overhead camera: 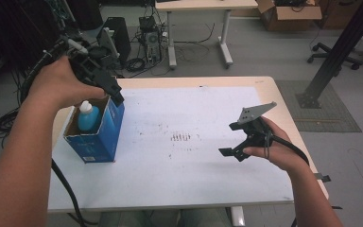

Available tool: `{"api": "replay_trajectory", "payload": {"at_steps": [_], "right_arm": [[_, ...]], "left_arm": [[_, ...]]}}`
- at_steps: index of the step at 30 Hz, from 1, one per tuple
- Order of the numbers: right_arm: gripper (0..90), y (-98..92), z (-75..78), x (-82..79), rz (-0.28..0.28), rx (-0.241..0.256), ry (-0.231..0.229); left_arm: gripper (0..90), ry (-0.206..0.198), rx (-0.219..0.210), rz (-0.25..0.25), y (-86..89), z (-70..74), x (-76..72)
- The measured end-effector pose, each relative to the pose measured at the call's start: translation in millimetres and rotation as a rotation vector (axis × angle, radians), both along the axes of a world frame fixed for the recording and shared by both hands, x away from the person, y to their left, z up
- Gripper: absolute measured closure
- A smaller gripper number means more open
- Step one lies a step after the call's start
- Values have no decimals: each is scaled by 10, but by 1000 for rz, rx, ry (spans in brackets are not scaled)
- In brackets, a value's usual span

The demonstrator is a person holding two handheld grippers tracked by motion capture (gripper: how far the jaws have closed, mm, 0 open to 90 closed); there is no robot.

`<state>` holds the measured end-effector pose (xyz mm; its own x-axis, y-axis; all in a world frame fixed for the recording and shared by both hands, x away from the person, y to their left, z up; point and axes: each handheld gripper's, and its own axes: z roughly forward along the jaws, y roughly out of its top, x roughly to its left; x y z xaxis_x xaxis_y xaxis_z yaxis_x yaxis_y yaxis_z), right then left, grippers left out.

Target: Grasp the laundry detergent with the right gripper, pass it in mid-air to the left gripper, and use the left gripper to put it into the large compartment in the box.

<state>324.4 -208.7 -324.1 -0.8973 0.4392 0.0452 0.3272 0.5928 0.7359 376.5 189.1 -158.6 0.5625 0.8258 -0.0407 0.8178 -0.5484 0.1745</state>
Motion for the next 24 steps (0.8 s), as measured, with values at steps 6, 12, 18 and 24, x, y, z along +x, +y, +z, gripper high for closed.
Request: {"api": "replay_trajectory", "payload": {"at_steps": [6,12,18,24], "right_arm": [[24,12,127,10,4,-35,-6],[24,39,259,15,15,-83,-12],[24,85,354,23,45,-118,-19],[26,116,360,75,81,-166,2]], "left_arm": [[2,-8,12,-171,-239,77,-99],[2,-13,4,-321,-398,102,-175],[3,-10,17,-464,-557,39,-266],[2,46,48,-588,-778,-162,-292]]}}
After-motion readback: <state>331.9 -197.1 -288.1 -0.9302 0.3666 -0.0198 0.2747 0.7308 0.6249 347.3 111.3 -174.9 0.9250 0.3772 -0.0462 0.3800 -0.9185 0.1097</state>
